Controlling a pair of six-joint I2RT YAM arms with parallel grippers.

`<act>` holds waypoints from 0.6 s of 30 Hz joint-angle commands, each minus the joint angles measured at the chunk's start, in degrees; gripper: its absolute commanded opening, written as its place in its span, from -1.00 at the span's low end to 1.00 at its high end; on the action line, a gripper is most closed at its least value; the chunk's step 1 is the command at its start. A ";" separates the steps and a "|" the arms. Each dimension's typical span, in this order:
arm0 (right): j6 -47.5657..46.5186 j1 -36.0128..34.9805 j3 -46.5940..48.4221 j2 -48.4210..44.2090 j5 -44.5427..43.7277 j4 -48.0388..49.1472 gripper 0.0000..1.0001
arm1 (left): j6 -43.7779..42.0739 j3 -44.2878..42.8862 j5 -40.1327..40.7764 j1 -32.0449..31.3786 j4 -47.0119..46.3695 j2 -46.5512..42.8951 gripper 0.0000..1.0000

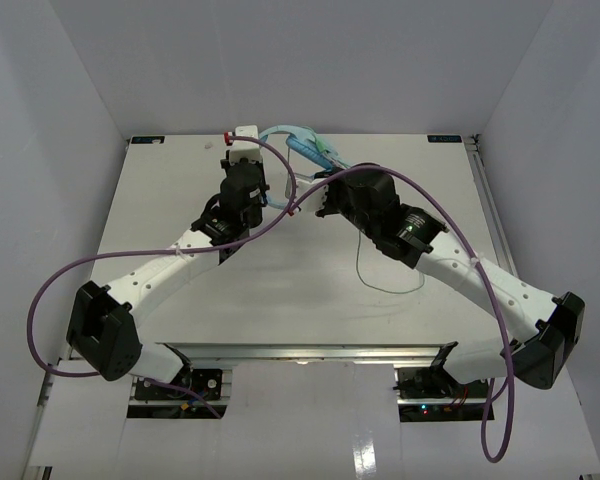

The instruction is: Wrap the headphones

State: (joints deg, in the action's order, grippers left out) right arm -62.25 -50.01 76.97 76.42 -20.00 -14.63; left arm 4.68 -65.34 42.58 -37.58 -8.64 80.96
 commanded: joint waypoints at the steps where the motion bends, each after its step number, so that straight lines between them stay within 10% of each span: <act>1: -2.13 0.00 3.89 -1.00 -3.41 6.17 -0.53 | 1.17 0.67 -0.93 0.05 0.36 -3.59 -1.00; 18: -5.72 0.10 2.18 -0.38 -7.57 11.84 -0.03 | 3.97 0.13 -2.49 0.05 4.00 -4.34 -1.00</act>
State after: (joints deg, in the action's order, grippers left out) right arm -66.16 -50.02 77.12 76.44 -23.85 -11.22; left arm 8.02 -65.12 40.21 -37.58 -4.55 80.66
